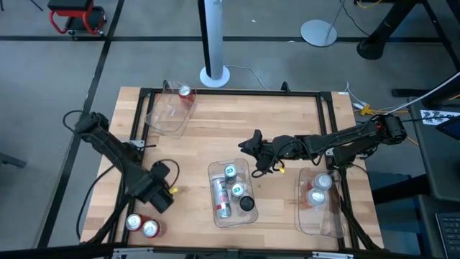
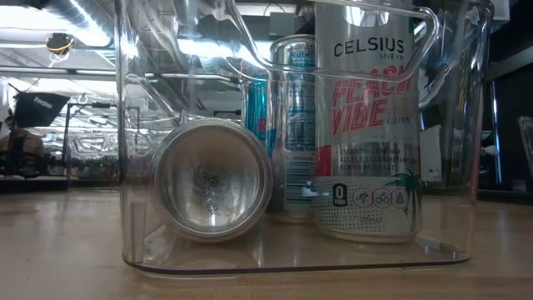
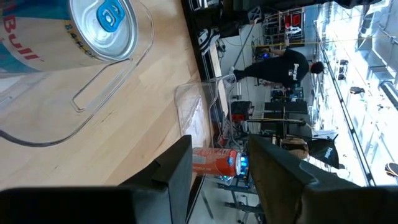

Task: Sort soda cans
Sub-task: Put the top orange soda can into the top transparent bin

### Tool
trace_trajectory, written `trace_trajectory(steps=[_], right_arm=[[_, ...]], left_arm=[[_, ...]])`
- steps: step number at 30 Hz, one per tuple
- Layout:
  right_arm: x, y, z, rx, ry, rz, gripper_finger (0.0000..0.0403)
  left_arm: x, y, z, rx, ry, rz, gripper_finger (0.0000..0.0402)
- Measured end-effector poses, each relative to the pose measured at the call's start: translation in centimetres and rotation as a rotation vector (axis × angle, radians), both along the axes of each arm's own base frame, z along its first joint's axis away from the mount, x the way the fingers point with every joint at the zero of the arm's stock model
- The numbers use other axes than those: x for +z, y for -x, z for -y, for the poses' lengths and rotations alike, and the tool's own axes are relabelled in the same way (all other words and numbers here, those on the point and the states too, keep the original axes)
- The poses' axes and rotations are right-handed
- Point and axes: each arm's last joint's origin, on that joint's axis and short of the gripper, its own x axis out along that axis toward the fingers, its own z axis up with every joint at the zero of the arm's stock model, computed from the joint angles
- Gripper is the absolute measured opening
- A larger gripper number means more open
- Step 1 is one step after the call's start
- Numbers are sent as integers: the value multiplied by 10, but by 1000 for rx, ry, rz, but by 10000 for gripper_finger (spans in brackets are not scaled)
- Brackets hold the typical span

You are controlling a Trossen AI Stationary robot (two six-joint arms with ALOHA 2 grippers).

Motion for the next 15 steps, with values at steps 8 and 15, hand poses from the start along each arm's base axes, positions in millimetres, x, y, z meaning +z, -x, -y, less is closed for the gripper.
trace_trajectory(steps=[8, 15], right_arm=[[0, 0, 0, 0, -1, -1, 154], [0, 0, 0, 0, -1, -1, 154]], left_arm=[[37, -24, -40, -48, -35, 153, 312], [60, -49, -90, -78, -130, 226, 311]])
